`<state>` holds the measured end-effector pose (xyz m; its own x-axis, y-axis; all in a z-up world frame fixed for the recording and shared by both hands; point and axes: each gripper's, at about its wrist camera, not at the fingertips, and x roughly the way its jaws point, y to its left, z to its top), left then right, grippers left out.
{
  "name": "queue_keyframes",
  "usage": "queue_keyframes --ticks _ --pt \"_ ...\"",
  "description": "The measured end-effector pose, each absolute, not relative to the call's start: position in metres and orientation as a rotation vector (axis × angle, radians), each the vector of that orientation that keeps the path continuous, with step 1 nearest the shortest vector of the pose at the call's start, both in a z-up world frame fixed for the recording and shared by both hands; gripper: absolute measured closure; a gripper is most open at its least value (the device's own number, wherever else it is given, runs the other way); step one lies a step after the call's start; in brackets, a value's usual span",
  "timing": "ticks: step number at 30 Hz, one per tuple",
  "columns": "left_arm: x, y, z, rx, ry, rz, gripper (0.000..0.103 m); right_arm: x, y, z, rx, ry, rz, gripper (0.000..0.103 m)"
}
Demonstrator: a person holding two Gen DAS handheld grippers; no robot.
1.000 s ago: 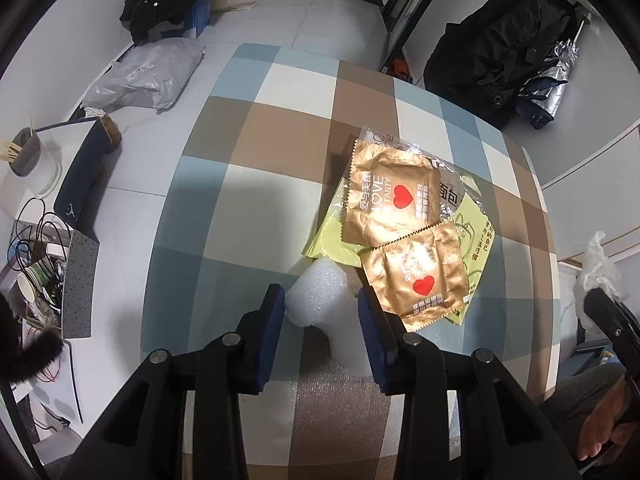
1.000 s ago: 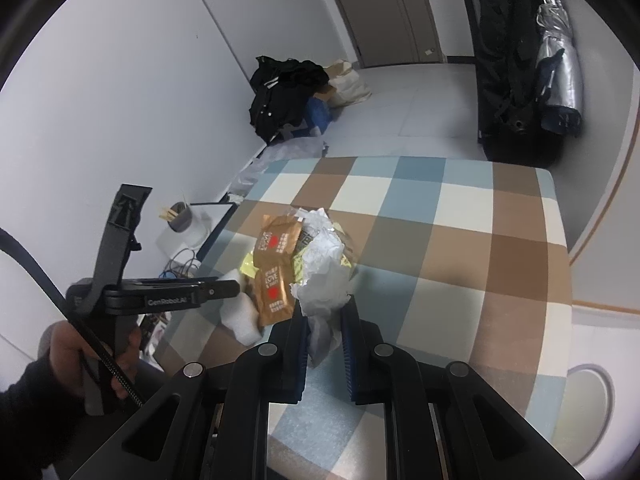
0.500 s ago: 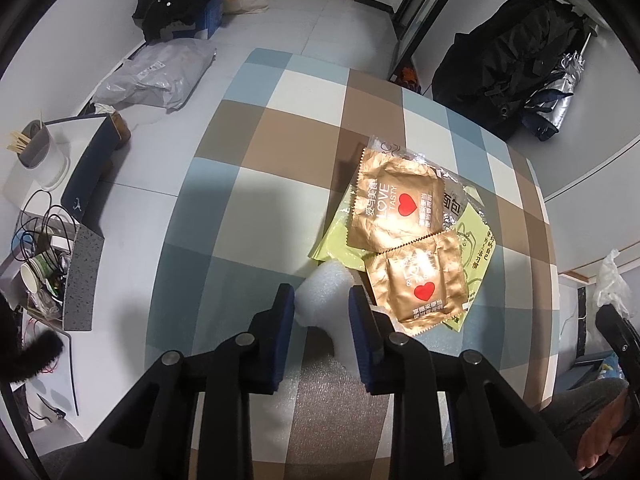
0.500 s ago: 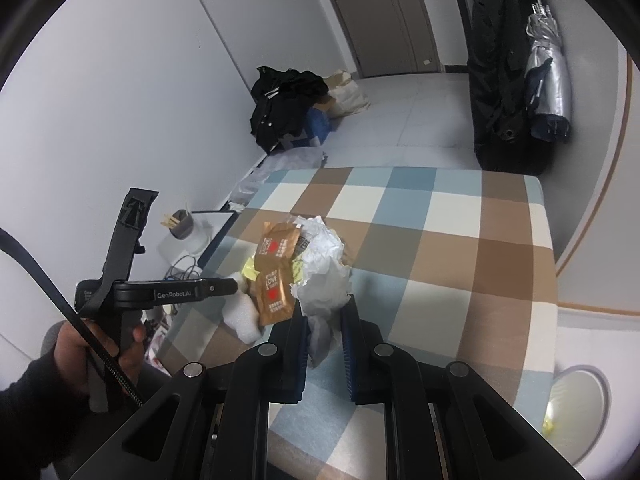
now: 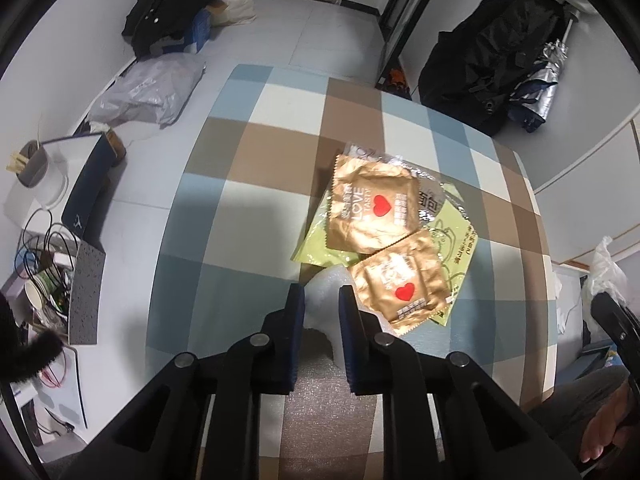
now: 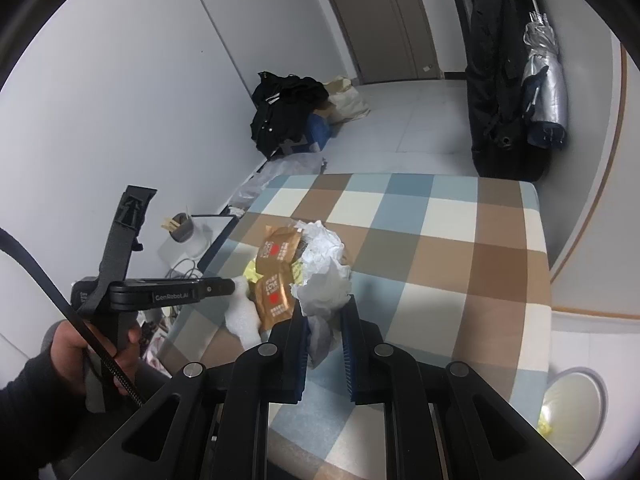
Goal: Collect trash
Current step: 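Carry the foam with the left tool while the right tool carries the tissue to the bin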
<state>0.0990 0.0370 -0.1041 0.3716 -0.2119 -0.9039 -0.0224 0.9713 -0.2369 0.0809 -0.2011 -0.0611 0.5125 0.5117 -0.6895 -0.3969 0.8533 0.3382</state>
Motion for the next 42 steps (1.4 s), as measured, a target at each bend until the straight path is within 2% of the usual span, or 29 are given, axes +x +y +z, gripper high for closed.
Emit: queue_keyframes --ticks 27,42 --pt "0.083 -0.004 -0.050 -0.097 1.051 -0.286 0.098 0.081 -0.211 -0.057 0.187 0.865 0.541 0.089" --pt "0.094 -0.063 -0.001 -0.099 0.982 -0.410 0.100 0.068 -0.266 -0.014 0.286 0.772 0.481 0.090"
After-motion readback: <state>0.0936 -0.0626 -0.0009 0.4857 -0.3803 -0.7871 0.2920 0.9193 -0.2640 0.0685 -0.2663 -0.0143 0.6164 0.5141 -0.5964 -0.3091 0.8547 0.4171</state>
